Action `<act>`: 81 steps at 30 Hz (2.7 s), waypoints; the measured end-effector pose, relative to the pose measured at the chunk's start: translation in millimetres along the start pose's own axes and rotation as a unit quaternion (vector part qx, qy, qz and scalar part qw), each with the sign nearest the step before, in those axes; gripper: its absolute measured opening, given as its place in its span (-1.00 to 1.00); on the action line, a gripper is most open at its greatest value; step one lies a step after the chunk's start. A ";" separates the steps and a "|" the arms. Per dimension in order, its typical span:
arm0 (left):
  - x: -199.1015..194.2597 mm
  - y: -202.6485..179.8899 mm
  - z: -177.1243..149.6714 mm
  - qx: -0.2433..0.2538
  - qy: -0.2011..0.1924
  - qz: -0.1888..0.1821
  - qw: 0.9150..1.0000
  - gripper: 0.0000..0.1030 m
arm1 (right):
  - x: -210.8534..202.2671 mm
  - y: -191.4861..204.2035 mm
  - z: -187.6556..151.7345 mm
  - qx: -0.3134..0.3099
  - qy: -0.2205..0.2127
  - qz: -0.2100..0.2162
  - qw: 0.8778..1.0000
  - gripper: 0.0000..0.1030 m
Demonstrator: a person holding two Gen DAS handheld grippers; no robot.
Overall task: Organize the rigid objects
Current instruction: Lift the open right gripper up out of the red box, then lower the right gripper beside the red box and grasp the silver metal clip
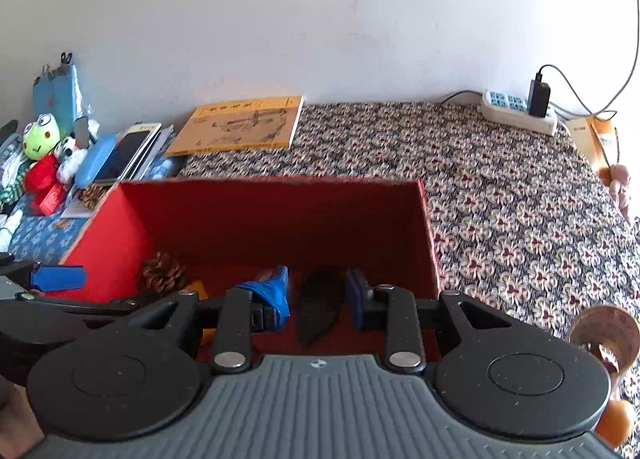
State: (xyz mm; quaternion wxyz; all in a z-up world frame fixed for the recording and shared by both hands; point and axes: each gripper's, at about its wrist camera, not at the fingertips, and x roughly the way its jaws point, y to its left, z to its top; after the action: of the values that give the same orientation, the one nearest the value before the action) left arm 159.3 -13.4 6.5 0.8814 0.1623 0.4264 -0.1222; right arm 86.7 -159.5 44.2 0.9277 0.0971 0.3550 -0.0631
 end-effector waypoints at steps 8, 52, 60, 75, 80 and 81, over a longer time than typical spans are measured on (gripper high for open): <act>-24.1 -1.4 -12.4 0.008 0.023 -0.020 1.000 0.31 | -20.7 6.9 -6.0 0.013 0.015 0.010 1.000 -0.72; -52.2 -13.1 -77.9 0.030 0.093 -0.080 0.992 0.32 | -67.9 -4.1 -57.0 0.053 0.022 0.111 0.992 -0.71; -42.5 -14.1 -84.5 0.031 0.104 -0.103 0.989 0.32 | -63.2 -12.7 -65.9 0.053 0.030 0.141 0.988 -0.72; -9.9 -10.0 -119.4 -0.004 0.140 -0.213 0.967 0.39 | -27.1 -33.8 -95.2 0.088 0.109 0.120 0.983 -0.73; 1.6 -12.1 -130.2 -0.023 0.157 -0.249 0.956 0.40 | -16.0 -34.0 -99.9 0.082 0.128 0.128 0.980 -0.73; 2.7 -12.0 -132.4 -0.029 0.171 -0.250 0.952 0.40 | -13.7 -34.2 -99.7 0.081 0.130 0.132 0.979 -0.73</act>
State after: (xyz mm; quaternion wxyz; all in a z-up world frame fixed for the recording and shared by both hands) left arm 62.5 27.1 -75.1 0.7405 0.0431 0.6014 -0.2969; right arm 5.8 -169.7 -24.0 0.8627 0.2256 0.4505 0.0439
